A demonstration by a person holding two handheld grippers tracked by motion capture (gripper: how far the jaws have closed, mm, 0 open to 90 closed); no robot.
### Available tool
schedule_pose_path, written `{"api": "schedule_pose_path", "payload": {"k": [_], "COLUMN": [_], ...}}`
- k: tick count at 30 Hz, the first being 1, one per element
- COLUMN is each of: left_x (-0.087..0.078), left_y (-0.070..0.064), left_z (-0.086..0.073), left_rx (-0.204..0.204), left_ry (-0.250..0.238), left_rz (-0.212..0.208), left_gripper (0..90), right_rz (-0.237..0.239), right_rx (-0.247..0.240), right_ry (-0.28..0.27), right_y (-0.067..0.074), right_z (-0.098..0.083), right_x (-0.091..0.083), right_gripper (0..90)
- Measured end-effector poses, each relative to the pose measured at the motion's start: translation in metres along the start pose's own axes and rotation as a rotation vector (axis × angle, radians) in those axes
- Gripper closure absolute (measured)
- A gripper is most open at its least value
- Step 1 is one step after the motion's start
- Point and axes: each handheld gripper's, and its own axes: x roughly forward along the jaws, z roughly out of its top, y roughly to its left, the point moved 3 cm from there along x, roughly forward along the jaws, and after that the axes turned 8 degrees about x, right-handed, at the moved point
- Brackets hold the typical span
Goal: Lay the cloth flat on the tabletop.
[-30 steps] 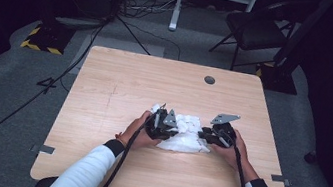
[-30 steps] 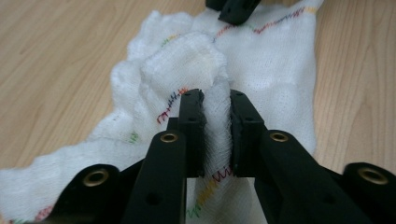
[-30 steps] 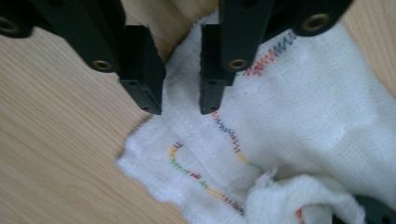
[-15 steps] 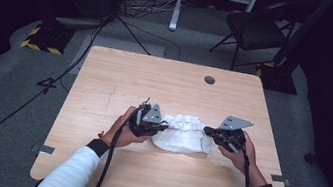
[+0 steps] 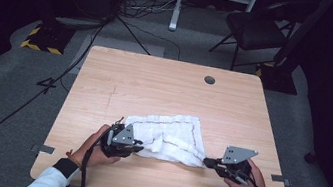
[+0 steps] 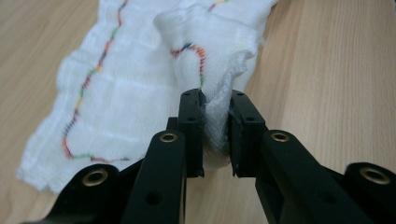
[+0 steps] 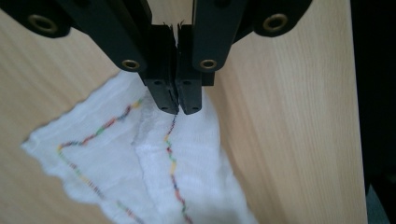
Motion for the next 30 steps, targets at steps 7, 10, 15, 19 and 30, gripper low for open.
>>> {"api": "schedule_pose_path", "payload": {"k": [7, 10, 15, 19, 30], "left_x": [-0.007, -0.014, -0.024, -0.024, 0.022], "left_y": [-0.012, -0.014, -0.008, 0.007, 0.049], "left_z": [-0.016, -0.021, -0.024, -0.021, -0.012], "left_rx": [-0.022, -0.037, -0.124, -0.176, -0.227], "left_ry": [0.021, 0.015, -0.02, -0.033, 0.042], "left_rz": [-0.021, -0.012, 0.079, 0.172, 0.149], "left_gripper": [73.4, 66.1, 47.7, 37.6, 44.0], "right_rz": [-0.006, -0.029, -0.149, -0.205, -0.195], "right_rx": [0.06, 0.092, 0.159, 0.195, 0.179], "right_ry": [0.069, 0.052, -0.013, -0.045, 0.029], "right_y": [0.005, 0.002, -0.01, -0.025, -0.061], "right_z": [-0.026, -0.034, -0.033, -0.019, 0.032], "right_x": [0.001, -0.008, -0.025, -0.025, 0.05], "right_gripper": [83.6, 75.9, 55.4, 46.9, 52.4]}}
